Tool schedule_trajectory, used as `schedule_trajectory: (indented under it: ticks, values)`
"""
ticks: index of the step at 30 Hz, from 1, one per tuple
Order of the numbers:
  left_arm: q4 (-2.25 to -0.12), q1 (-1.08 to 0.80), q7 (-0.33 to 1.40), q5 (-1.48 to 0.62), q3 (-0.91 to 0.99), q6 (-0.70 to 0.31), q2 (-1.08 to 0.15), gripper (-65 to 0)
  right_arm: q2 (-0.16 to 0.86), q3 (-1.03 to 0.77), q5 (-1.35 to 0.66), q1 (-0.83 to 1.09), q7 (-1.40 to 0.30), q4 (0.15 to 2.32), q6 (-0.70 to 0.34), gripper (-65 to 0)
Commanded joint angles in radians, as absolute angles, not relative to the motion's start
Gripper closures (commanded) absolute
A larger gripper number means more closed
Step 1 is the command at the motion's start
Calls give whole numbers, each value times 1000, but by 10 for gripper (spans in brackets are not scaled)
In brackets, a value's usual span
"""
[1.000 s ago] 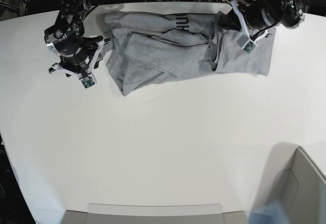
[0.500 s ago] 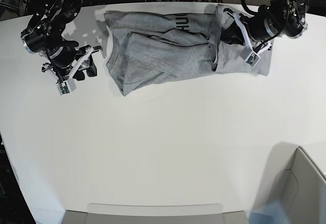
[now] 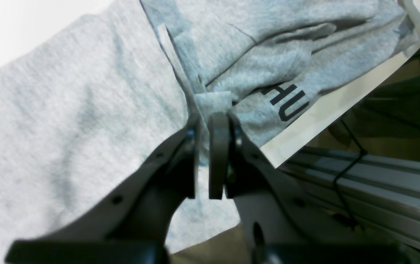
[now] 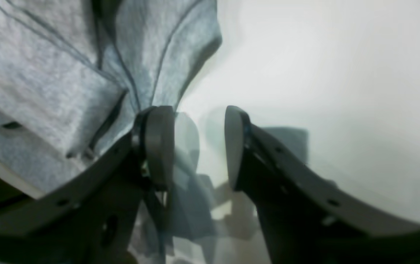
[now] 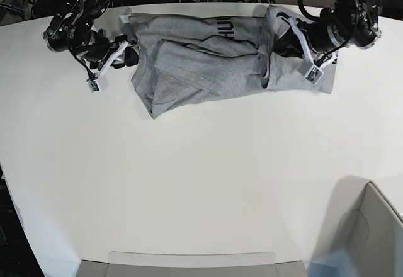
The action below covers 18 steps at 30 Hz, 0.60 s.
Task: Fold the T-shirt properly
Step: 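Grasp the opposite strip end with the right gripper and lift it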
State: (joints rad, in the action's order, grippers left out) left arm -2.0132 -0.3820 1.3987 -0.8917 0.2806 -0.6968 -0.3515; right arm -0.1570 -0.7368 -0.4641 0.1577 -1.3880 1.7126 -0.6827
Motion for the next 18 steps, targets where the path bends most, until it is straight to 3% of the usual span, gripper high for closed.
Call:
schedule_trajectory:
  ticks: [1, 8, 18]
  values:
    - [-2028, -381, 1394, -908, 317, -698, -364, -62, -154, -734, -466, 151, -1396, 1695, -698, -234]
    - [-2029, -384, 1396, -911, 495, -698, -364, -64, -156, -679, -472, 140, -1396, 1492, -698, -234]
    - [-2029, -378, 1396, -911, 651, -698, -364, -64, -157, -492, -475, 185, -1396, 1471, -698, -234]
